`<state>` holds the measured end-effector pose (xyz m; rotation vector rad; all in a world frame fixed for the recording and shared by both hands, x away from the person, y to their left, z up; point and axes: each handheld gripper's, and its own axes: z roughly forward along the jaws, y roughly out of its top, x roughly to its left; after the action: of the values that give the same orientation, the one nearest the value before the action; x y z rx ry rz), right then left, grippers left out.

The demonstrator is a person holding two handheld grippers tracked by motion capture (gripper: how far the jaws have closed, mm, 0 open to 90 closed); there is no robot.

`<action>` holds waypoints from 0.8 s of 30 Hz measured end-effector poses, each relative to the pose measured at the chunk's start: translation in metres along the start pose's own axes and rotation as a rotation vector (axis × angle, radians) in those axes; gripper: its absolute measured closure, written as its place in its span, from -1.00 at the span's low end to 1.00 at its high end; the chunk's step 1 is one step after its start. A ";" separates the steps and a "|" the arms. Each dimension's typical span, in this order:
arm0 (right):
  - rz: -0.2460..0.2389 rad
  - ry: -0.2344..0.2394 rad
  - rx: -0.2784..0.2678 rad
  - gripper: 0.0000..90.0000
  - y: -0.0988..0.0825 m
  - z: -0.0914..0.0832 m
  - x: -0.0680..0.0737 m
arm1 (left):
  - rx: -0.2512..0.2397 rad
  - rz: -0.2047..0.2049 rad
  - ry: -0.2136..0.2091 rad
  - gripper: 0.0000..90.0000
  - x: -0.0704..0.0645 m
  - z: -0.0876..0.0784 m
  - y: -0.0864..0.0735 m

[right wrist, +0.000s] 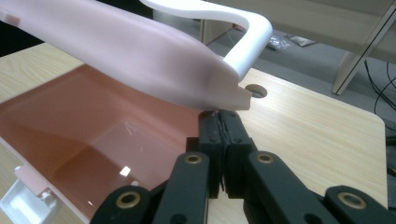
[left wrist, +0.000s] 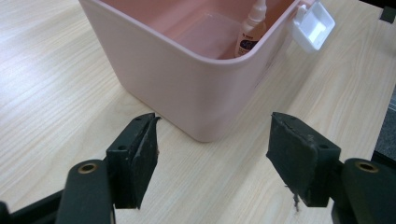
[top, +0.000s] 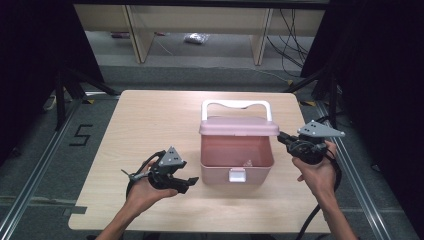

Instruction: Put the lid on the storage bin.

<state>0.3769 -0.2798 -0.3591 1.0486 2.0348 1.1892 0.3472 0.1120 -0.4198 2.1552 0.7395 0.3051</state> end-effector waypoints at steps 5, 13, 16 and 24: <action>0.005 0.006 -0.002 0.98 -0.004 0.000 0.001 | -0.002 0.002 0.009 -0.28 -0.002 -0.003 -0.005; 0.008 0.012 0.002 0.97 -0.011 0.001 0.002 | 0.019 0.022 0.016 -0.30 -0.004 -0.003 -0.012; 0.012 0.020 0.016 0.97 -0.013 0.000 0.002 | 0.016 0.018 0.015 -0.30 -0.006 -0.003 -0.016; 0.029 0.035 0.032 0.97 -0.020 0.000 0.005 | 0.015 0.028 0.015 -0.32 -0.008 -0.004 -0.023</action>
<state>0.3675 -0.2817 -0.3774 1.0830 2.0777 1.2013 0.3293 0.1212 -0.4346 2.1814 0.7230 0.3312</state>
